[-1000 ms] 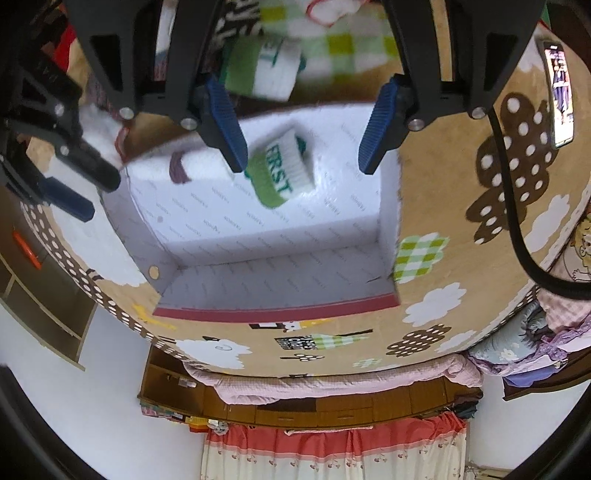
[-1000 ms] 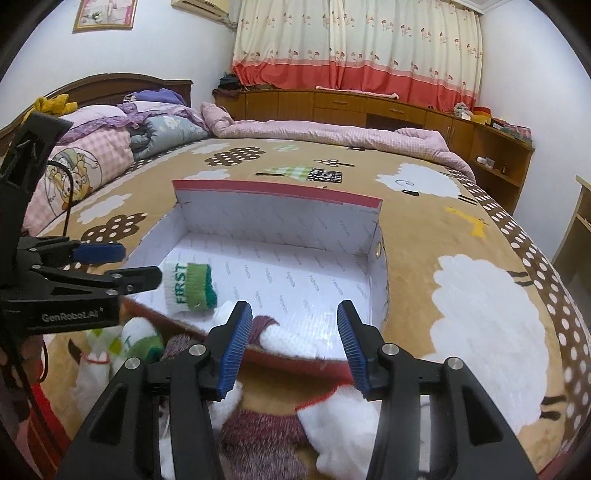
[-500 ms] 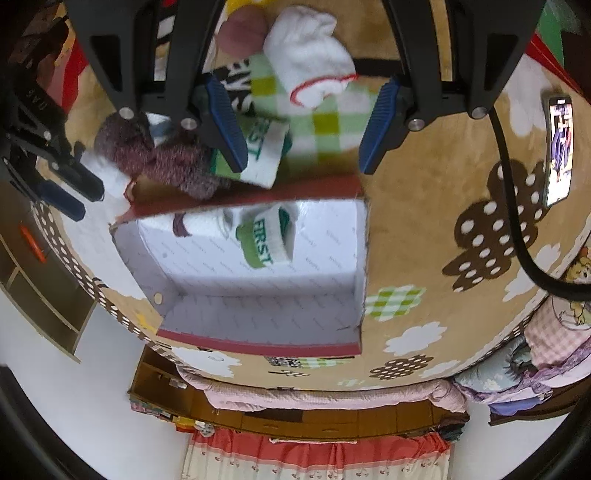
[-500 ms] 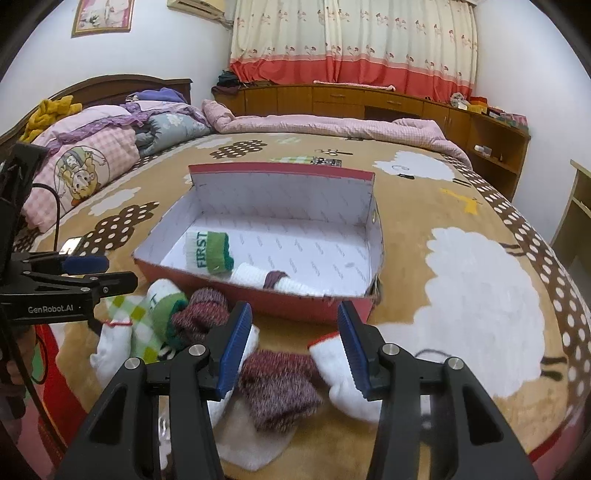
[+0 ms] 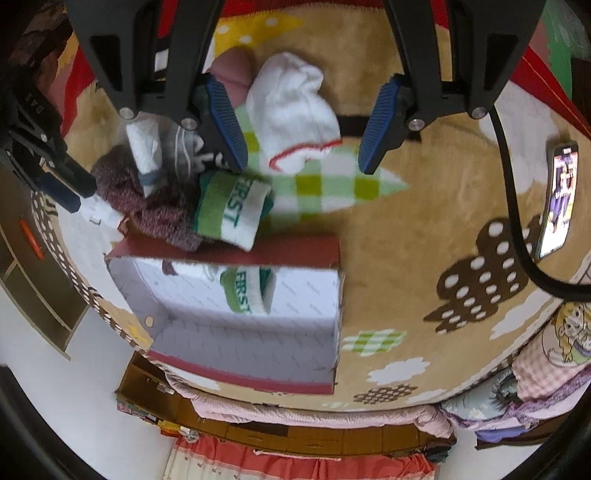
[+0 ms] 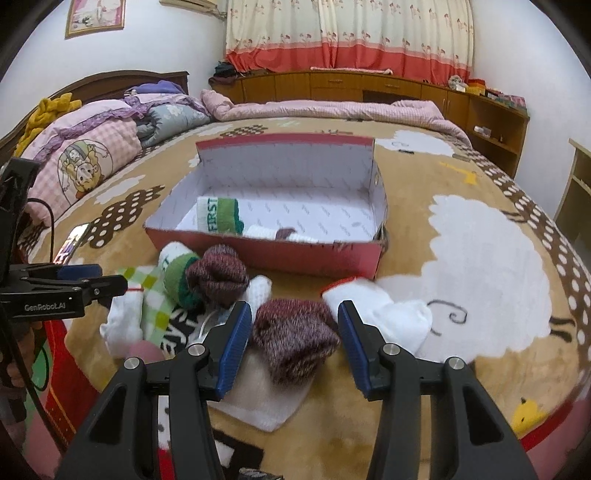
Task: Organize soft objects
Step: 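Grasp the red-rimmed white sock with left gripper while right grasps the maroon knit sock, then carry the white sock and maroon sock over the pink box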
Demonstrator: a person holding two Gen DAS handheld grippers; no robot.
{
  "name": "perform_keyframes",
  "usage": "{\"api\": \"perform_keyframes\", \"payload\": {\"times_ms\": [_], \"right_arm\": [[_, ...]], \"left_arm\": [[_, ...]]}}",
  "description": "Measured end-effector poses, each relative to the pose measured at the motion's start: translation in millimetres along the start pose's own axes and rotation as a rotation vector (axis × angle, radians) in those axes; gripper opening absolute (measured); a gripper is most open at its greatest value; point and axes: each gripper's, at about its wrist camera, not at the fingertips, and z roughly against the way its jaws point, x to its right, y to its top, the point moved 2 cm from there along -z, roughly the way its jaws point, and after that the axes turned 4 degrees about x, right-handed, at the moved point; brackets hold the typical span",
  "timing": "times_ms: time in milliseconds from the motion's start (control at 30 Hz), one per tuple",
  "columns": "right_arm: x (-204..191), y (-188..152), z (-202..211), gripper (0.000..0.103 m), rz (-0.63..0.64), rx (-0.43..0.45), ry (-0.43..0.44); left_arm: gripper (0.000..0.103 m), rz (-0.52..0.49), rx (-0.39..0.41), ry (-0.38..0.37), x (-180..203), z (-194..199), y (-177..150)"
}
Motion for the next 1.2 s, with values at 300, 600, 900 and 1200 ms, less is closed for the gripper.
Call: {"api": "perform_keyframes", "payload": {"times_ms": [300,600,900,1200], "right_arm": [[-2,-17,-13,0.05,-0.003,-0.044,-0.015],[2,-28,-28,0.05,-0.006,-0.085,-0.035],[4,-29,-28,0.028,-0.013,-0.071,-0.026],[-1,-23,-12,0.021,-0.014,-0.019,0.016]], "left_arm": [[0.066,0.039,-0.08,-0.023,-8,-15,-27],[0.066,0.04,-0.094,-0.051,-2,-22,-36],[0.027,0.044,-0.086,-0.094,2,-22,-38],[0.022,0.039,-0.027,-0.11,4,0,-27]]}}
